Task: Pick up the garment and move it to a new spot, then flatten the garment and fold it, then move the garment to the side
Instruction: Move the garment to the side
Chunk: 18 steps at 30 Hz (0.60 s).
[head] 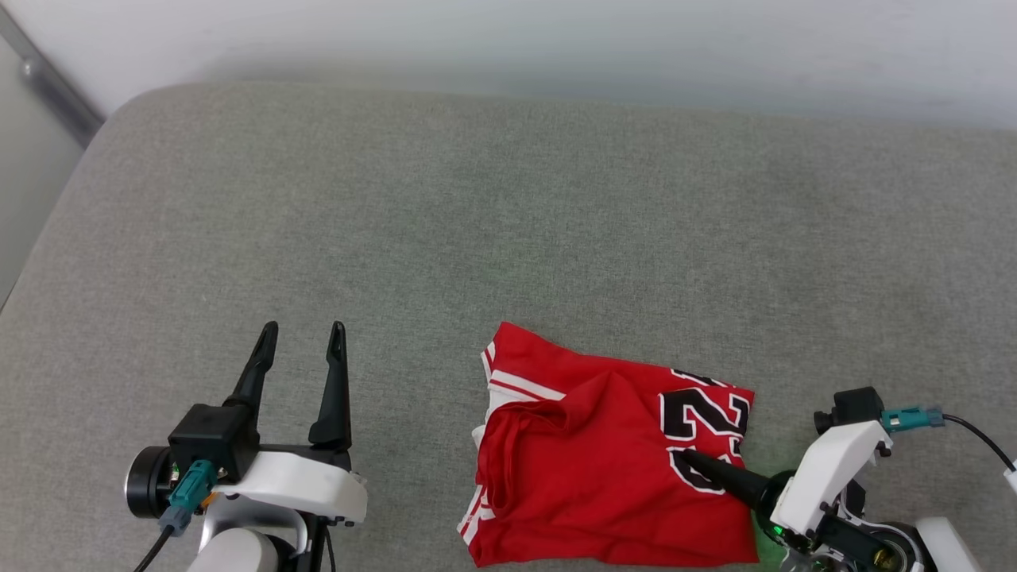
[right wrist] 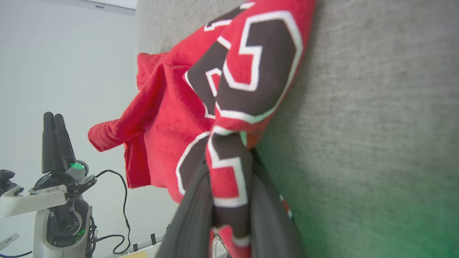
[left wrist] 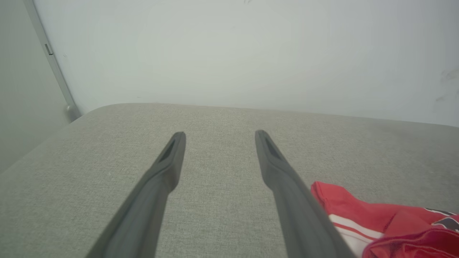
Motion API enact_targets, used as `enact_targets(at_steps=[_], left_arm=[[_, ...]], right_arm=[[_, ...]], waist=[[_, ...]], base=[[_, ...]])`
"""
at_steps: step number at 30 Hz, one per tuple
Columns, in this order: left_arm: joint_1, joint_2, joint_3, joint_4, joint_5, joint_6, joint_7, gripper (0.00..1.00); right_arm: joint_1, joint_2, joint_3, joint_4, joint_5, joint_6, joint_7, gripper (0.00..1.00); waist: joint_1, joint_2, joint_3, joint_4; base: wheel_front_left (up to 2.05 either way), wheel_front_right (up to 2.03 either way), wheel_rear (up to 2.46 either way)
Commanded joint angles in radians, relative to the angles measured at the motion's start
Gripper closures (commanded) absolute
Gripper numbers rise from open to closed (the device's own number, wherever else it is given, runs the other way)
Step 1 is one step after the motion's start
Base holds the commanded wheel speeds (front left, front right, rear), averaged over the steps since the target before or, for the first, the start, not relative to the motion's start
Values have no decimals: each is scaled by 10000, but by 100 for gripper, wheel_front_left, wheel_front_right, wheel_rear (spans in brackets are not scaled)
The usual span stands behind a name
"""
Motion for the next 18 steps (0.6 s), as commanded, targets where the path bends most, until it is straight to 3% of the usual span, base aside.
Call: enact_targets(at_steps=[1,6,13,18], left_arm=[[-9,-6,63,51,78,-53,-47,0],[199,2,137,75,156,-77,-48,0],[492,111,184,-33,179,-62,-41,0],[677,255,211,-254,281,92,5,0]], right_arm=[[-43,-129,186,11,39,-11,-160,100],[-258,-880,1067,-502,-705,-10,-794,100],[-560,-1999,2075,-783,-2713,-10,-1533,100],[-954,-2349,2146,-642,-4319,-10,-1625,100]], waist=[[0,0,-114,-46],[0,0,-495,-355],[0,0,-909,-1192],[0,0,-981,-2346]], base=[[0,0,0],[0,0,0],[0,0,0],[0,0,0]])
